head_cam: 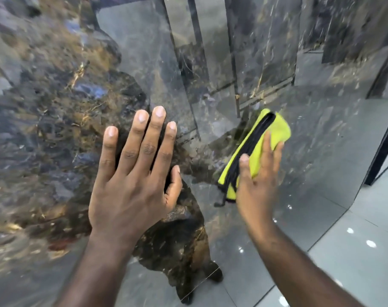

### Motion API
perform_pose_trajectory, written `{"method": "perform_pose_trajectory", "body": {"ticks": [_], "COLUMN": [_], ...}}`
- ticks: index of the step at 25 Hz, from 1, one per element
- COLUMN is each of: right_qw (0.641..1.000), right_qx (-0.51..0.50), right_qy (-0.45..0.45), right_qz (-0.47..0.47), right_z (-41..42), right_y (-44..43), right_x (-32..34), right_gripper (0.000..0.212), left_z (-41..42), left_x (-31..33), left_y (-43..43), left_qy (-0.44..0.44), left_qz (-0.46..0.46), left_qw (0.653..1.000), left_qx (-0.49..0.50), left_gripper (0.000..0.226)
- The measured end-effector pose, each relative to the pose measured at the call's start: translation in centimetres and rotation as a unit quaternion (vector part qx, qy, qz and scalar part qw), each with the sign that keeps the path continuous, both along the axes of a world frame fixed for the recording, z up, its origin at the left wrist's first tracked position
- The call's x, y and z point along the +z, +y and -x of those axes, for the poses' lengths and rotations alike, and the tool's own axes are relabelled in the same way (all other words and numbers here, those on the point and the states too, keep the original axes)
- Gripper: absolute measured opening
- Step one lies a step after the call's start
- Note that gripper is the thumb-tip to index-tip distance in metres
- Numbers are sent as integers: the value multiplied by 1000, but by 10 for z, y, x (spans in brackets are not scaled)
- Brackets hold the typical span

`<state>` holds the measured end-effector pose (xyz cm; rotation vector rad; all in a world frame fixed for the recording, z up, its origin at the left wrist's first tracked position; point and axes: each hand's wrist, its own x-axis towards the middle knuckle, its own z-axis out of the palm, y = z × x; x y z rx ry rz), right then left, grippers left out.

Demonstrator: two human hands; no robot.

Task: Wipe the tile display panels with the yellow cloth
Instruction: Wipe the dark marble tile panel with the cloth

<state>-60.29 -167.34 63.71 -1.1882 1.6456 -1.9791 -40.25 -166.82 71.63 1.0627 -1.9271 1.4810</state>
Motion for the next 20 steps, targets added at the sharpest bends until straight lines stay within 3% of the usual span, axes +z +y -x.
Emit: {"method": "perform_pose_trajectory", "body": {"ticks": [3,6,8,11,13,15,17,20], "right_qw": [995,982,987,999,998,984,972,986], "right_qx": [60,55,-4,-36,1,53,32,-25], "right_qy": [76,152,130,17,59,156,202,122], "right_qz": [36,98,99,10,-1,66,117,109], "right_z": [-30,10,55,73,61,75,123,190], "right_y": [23,-9,-37,-39,-24,-28,-56,-89], "right_x": [5,49,50,10,-5,12,42,29], "right_gripper": [77,76,77,80,79,75,73,72], "left_z": [0,8,20,50,82,118,152,189], "left_x": [4,5,2,5,11,20,27,24], "left_y": [0,2,2,-5,-18,-33,-48,-67], "left_qy": [8,48,66,81,67,43,34,33], "left_qz": [-2,-15,-14,-20,-21,-22,-28,-31], "left_qw": [1000,999,998,996,997,999,998,998], "left_qx": [-6,-17,-5,-1,-11,-22,-35,-42], "left_gripper": [71,68,67,67,65,63,63,66]}}
